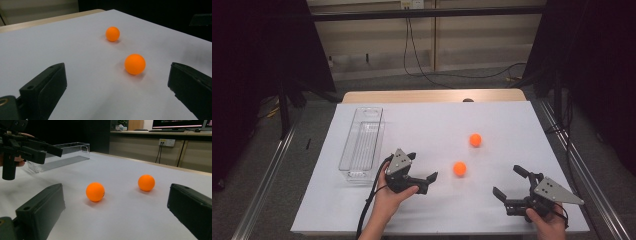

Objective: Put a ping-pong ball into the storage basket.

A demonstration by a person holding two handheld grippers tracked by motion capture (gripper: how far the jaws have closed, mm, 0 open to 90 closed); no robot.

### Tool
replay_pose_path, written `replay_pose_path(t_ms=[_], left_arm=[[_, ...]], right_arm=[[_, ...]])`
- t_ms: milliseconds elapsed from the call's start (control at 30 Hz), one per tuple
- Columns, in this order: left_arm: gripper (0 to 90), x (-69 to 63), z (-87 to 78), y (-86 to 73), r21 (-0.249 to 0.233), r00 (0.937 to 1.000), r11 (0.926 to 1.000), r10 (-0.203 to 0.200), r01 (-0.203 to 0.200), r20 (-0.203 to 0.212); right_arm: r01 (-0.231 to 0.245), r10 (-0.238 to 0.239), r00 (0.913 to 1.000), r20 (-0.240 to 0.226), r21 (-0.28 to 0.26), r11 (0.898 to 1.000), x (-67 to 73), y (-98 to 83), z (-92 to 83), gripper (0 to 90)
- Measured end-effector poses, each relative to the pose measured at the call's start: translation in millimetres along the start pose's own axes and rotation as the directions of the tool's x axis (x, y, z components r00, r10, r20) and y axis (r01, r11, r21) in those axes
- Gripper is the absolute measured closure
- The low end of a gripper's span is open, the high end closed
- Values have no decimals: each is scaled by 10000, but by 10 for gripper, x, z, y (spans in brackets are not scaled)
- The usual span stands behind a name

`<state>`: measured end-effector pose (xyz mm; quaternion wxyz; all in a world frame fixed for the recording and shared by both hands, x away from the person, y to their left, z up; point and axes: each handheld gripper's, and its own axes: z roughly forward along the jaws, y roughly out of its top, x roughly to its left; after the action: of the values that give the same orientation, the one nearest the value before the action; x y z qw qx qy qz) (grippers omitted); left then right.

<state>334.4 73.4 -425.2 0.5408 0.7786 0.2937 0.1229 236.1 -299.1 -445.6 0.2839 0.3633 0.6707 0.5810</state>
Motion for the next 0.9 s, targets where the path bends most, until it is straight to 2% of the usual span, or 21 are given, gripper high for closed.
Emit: replay_pose_path(t_ms=[267,900], left_arm=[[23,-26,83,10,84,9999,9999,-75,74,150],[26,-43,231,8,485,9999,9988,-93,88,109]], right_arm=[[-1,1,10000,-25,-32,10000,5,4,-10,7],[30,-31,9999,-112,-79,10000,8,13,-6,8]])
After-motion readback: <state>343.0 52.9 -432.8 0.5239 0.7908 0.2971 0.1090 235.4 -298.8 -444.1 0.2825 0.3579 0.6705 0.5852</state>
